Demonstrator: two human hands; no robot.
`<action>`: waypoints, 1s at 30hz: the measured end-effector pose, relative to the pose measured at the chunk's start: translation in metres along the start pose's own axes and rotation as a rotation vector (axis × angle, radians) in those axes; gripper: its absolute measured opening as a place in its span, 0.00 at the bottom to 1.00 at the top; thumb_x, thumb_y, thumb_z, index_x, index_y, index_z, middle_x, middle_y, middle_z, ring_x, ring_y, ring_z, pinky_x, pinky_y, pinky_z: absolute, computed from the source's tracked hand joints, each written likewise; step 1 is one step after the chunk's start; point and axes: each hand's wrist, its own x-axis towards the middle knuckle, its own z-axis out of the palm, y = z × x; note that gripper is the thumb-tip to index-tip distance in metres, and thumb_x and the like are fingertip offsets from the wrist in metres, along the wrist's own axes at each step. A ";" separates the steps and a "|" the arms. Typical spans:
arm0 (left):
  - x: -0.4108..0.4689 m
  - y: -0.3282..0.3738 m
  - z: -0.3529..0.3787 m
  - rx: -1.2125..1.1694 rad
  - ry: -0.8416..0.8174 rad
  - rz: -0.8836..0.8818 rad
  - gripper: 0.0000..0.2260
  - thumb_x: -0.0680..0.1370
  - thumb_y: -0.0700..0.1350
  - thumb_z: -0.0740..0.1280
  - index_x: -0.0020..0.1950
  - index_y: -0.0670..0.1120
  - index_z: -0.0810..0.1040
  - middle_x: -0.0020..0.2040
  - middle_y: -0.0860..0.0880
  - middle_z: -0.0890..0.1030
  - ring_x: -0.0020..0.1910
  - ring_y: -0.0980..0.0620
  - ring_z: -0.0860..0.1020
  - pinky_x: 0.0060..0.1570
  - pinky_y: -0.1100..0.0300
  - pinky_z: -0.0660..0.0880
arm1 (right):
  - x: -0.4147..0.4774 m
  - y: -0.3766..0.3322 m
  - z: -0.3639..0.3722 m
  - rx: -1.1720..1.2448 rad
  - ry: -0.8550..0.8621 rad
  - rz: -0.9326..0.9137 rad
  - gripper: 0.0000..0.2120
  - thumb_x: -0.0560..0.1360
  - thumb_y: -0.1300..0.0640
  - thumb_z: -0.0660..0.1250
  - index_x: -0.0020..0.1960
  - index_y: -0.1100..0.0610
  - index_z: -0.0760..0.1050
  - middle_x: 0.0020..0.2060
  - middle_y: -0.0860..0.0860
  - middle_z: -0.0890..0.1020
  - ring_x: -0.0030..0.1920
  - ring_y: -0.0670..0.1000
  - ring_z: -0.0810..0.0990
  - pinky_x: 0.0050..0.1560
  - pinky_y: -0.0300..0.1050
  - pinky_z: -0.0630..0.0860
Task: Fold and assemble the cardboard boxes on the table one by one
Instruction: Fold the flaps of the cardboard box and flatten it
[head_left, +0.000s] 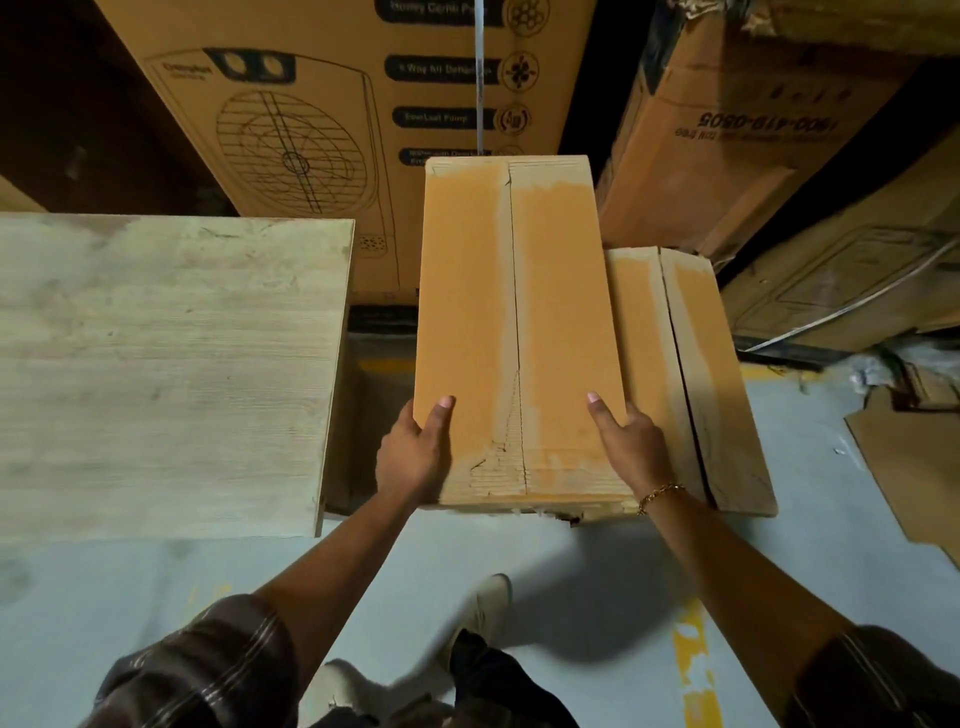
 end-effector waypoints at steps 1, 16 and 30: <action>-0.001 0.001 -0.009 0.006 0.018 0.013 0.29 0.79 0.68 0.59 0.73 0.51 0.71 0.56 0.54 0.81 0.55 0.48 0.82 0.58 0.47 0.79 | -0.006 -0.007 0.001 0.002 0.013 -0.010 0.43 0.75 0.29 0.59 0.77 0.60 0.65 0.72 0.60 0.73 0.71 0.62 0.71 0.69 0.55 0.70; -0.035 -0.055 -0.277 0.039 0.288 0.092 0.31 0.77 0.75 0.54 0.68 0.54 0.74 0.57 0.51 0.84 0.52 0.46 0.83 0.56 0.43 0.80 | -0.158 -0.184 0.132 0.057 -0.065 -0.268 0.44 0.74 0.26 0.58 0.76 0.58 0.67 0.64 0.56 0.80 0.60 0.60 0.79 0.53 0.50 0.77; -0.005 -0.145 -0.507 0.058 0.352 -0.022 0.31 0.78 0.71 0.58 0.67 0.48 0.77 0.58 0.46 0.83 0.52 0.43 0.81 0.57 0.45 0.79 | -0.255 -0.312 0.338 0.064 -0.239 -0.205 0.47 0.72 0.24 0.57 0.79 0.56 0.61 0.65 0.55 0.79 0.58 0.59 0.80 0.53 0.51 0.77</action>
